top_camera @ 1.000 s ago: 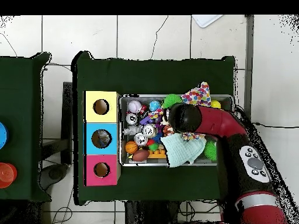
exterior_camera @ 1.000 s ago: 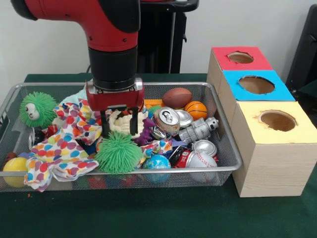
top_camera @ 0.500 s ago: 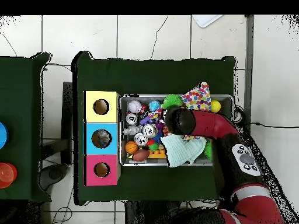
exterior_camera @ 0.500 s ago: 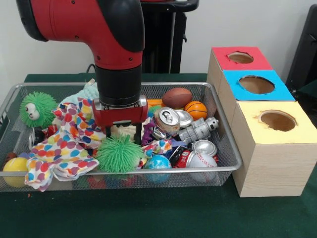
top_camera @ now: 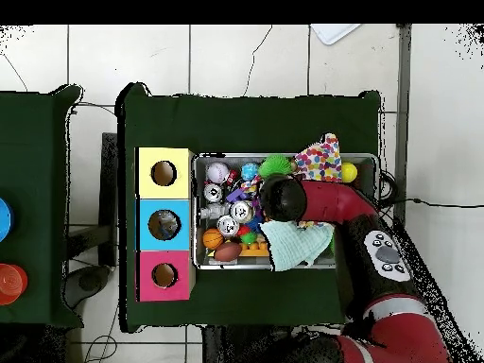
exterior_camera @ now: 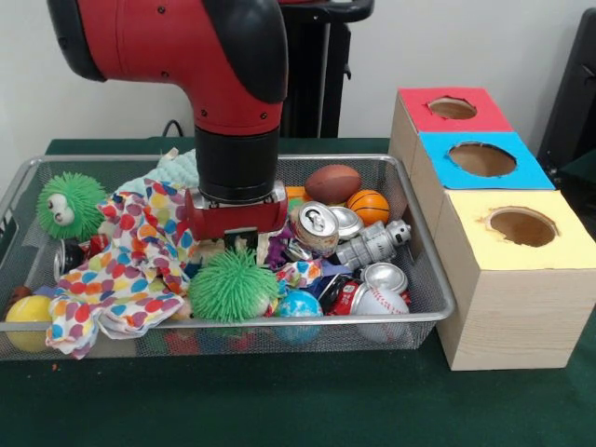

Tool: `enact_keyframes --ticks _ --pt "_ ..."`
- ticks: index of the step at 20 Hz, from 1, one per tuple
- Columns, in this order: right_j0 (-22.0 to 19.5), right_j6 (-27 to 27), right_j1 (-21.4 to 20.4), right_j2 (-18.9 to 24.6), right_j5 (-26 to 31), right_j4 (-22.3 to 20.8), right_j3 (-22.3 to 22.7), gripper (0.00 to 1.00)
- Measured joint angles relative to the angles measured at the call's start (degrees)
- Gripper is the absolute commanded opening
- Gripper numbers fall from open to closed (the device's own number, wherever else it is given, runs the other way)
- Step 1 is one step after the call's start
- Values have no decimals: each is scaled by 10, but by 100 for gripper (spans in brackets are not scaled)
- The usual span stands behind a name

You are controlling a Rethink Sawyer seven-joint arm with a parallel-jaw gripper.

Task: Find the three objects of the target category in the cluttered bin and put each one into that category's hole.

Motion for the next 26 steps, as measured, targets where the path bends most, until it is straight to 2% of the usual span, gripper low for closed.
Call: enact_keyframes --ticks 6,10,11,12,16,17,21,26 --pt "22 0 -15 -13 1 -2 8 0" --pt "28 0 -52 -14 8 2 33 0" --pt "33 0 -82 -14 21 12 53 0" --pt "35 0 -88 -14 24 14 58 0" --pt "49 0 -146 -16 66 43 96 0" --pt "59 0 -174 -17 90 58 114 0" --pt "79 0 -223 -19 125 84 148 0" --pt "91 0 -243 -19 127 99 171 0"
